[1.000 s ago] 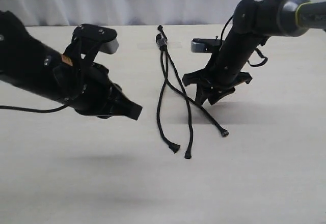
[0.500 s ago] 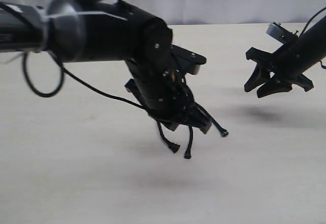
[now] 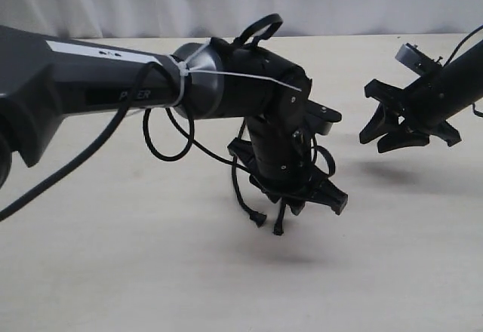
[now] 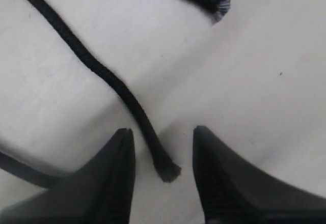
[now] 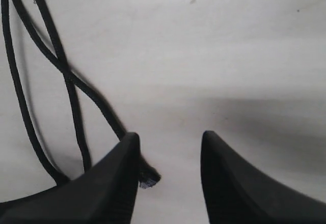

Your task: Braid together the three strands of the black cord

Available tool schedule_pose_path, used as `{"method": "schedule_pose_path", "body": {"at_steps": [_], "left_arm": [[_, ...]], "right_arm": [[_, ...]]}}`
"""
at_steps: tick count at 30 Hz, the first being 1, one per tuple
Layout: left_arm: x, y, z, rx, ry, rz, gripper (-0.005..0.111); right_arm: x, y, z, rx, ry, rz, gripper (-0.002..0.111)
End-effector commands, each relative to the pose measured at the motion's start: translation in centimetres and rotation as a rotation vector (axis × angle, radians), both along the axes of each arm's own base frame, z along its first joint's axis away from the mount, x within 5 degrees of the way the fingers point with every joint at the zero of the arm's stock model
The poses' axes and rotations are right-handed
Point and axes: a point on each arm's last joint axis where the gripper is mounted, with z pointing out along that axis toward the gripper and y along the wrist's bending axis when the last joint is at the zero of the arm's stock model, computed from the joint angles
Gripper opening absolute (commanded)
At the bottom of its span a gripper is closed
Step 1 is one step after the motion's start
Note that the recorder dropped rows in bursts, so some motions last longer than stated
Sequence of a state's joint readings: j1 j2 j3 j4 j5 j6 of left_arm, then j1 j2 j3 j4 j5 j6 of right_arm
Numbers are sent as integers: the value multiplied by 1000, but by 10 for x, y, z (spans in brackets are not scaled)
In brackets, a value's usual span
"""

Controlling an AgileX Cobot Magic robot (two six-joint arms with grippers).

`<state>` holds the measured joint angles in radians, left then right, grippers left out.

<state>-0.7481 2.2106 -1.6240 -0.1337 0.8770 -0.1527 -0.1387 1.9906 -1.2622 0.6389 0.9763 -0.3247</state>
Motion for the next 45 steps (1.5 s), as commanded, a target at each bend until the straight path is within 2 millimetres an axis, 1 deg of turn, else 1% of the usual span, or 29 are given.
{"method": "schedule_pose_path", "body": {"at_steps": [1,4,12,13,14,15,16,17,18,20,23,26,30,32,35,36,37,38,39,41,42,45], "left_arm": [[5,-3,-5,-2,-46,-4,36],[5,-3,-9,9,-49,-9,36],[5,-3,-31,41,-10,-8,36],[4,-2,-33,46,-1,0,33],[4,-2,-33,46,0,4,27],[4,-2,-33,46,0,6,21],[5,-2,-33,45,-1,6,13],[5,-3,-32,42,-5,7,4],[5,-3,-30,37,-9,7,0],[6,-4,-25,25,-22,8,0],[9,-6,-6,19,-38,0,0],[14,-3,12,48,-90,-28,0],[24,12,27,89,-127,-23,0],[35,30,32,120,-132,7,0],[55,60,32,140,-109,83,0],[59,66,32,145,-111,97,0],[67,79,32,153,-123,126,0],[72,85,32,154,-124,147,0],[79,98,31,156,-121,179,0],[85,111,24,172,-95,208,0],[86,114,17,182,-76,215,0],[86,110,-2,161,-17,218,0]], "right_arm": [[0,-2,3,-2,-22,5,38],[0,-2,3,-3,-23,4,38],[0,-2,3,-3,-23,4,38],[0,-2,3,-4,-25,3,38],[0,-2,3,-4,-25,3,38],[0,-2,3,-5,-28,8,38],[0,-2,3,-5,-33,15,38],[0,-2,4,-3,-36,18,38],[0,-2,4,0,-38,17,38],[1,-1,4,15,-48,17,38],[2,1,6,35,-64,20,38],[3,2,7,49,-81,28,38],[3,2,7,49,-81,28,38],[3,2,7,49,-81,28,38],[3,2,7,49,-81,28,38],[3,2,7,49,-81,28,38],[3,2,7,49,-81,28,38],[3,2,7,49,-81,28,38],[3,2,7,49,-81,28,38],[3,3,7,49,-80,32,38],[3,5,7,53,-81,34,38],[4,15,7,62,-97,73,38]]}}
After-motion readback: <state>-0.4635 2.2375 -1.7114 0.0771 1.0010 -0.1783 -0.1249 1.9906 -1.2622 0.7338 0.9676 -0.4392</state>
